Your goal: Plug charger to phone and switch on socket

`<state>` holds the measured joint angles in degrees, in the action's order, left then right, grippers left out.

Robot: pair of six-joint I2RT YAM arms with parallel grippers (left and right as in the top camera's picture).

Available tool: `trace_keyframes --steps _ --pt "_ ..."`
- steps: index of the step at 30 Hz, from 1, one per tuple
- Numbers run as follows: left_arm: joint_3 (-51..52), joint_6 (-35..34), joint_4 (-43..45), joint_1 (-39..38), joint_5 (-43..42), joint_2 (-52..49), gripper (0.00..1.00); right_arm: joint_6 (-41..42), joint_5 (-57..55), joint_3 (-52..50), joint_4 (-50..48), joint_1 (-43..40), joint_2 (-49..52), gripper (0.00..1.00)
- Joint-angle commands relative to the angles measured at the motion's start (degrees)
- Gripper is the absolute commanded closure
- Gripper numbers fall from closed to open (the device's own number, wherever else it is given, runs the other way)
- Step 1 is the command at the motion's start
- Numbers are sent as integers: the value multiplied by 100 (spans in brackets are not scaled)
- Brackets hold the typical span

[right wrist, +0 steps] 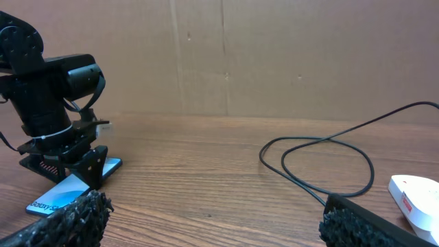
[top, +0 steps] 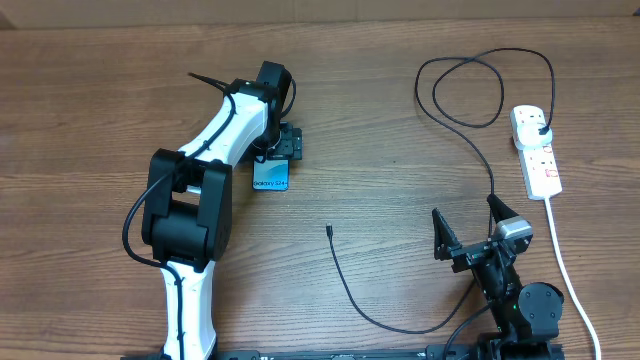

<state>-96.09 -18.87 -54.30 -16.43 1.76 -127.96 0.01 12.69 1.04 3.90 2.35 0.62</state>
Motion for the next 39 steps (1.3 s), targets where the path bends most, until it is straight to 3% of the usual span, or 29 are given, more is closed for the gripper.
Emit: trace_keyframes --steps 1,4,6,10,13,18,25,30,33,39 --pt "310 111 -116 -59 -160 -490 18 15 -17 -59 -39 26 -46 0" --pt "310 114 -76 -59 -155 -490 5 15 -17 -59 -39 26 -46 0" --pt "310 114 -52 -59 -157 -490 4 15 -17 -59 -39 26 -46 0" --pt "310 109 -46 -59 -160 -490 11 15 -17 -59 -39 26 -46 0" --pt "308 114 -44 -59 -155 -490 22 15 -17 -59 -39 26 -46 0" --pt "247 111 -70 -37 -291 -444 28 15 -17 -59 -39 26 -46 0" --pt "216 286 -118 -33 -804 -17 28 15 -17 -59 -39 26 -46 0" --pt "216 660 -337 146 -1915 431 28 15 -15 -59 -61 26 -46 0" --pt "216 1027 -422 321 -3049 566 28 17 13 -59 -46 26 -46 0" --pt "216 1060 -417 636 -4524 581 28 1307 1189 160 -81 26 -44 0"
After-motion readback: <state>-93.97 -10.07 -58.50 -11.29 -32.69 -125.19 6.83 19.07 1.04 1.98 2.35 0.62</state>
